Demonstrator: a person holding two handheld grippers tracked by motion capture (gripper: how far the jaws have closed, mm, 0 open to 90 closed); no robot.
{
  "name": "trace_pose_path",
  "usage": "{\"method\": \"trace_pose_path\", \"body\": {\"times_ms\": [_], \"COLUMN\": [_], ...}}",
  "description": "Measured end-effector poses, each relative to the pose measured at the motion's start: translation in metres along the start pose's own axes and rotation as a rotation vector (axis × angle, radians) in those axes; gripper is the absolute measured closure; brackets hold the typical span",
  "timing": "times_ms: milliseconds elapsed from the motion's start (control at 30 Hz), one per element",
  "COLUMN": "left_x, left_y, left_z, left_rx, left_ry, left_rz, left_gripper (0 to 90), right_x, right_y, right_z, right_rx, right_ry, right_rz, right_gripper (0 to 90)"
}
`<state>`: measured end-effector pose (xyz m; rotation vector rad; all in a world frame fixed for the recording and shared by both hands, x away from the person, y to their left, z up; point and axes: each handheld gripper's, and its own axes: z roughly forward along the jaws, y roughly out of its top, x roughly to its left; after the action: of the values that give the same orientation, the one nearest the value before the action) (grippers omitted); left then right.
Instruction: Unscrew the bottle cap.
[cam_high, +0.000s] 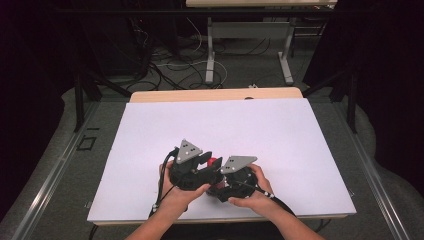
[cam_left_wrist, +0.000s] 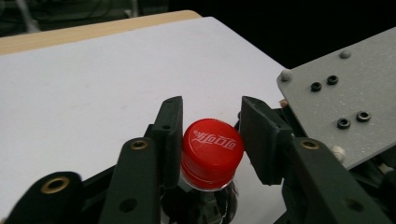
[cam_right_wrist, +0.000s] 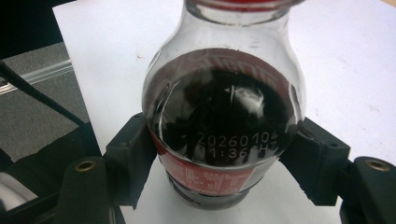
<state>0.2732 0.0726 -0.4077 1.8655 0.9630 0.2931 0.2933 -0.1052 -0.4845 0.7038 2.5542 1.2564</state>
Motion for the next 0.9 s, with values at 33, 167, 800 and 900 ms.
{"method": "trace_pose_path", "body": {"times_ms": [33,167,800,900], "left_x": [0.003,0.02,0.046,0.04], "left_y": [0.001,0.006,0.005,0.005], "left_z": [-0.001,-0.008,-0.004,-0.005], "left_rx": [-0.02,-0.015,0.081,0.074], "left_ry": [-0.024,-0.131,-0.405,-0.35], "left_rz": [0.008,0.089,0.298,0.29], "left_gripper": [53.3,43.6,60.9,61.4], "right_x": [0.0,0.0,0.005,0.004], "right_y": [0.0,0.0,0.002,0.001], "right_z": [-0.001,-0.001,0.0,0.0], "right_rx": [0.002,-0.014,-0.002,-0.001], "right_ry": [0.007,0.015,0.08,0.073], "right_rz": [0.0,0.0,-0.041,-0.035], "right_gripper": [30.2,30.2,30.2,30.2]}}
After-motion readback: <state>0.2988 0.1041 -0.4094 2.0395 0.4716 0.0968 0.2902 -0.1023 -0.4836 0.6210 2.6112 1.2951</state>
